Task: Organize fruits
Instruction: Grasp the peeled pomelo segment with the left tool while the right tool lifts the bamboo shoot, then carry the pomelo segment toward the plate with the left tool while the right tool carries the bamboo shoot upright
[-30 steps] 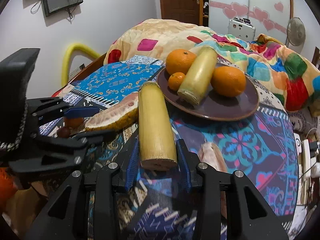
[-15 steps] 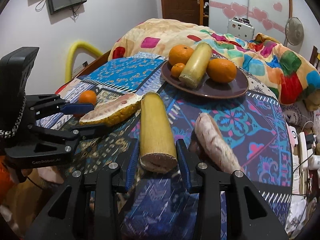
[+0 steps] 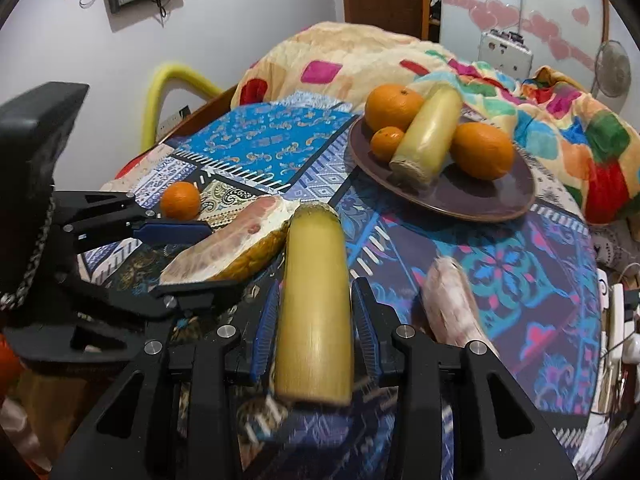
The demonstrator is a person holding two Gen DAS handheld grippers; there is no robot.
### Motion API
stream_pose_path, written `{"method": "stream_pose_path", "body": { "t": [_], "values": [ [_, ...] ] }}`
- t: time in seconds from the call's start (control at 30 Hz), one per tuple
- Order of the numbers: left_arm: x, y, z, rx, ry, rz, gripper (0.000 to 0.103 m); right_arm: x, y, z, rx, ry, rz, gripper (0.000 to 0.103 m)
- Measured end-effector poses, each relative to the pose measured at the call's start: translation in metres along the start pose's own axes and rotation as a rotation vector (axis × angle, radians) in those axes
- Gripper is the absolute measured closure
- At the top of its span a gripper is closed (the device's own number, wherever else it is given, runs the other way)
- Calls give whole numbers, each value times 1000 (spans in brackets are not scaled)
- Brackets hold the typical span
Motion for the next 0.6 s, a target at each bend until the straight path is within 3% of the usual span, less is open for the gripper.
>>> {"method": "stream_pose_path", "body": {
  "t": [0.27,0.6],
  "values": [
    [-9,7,-1,1,-38,7,51,-14,6,-2,-7,32,15,69],
    [-16,14,2,5,-31,0,50,24,14,-14,-64,23,-93,69]
  ]
}}
Point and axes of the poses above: each gripper's, at about its wrist camera, not at the fingertips, and x roughly against the way its jaws point, z to its left, y to its top, the point moved 10 cm from there along -x, roughly the way its jaws point, and after that the axes turned 5 degrees about y, right-handed, at the moved point
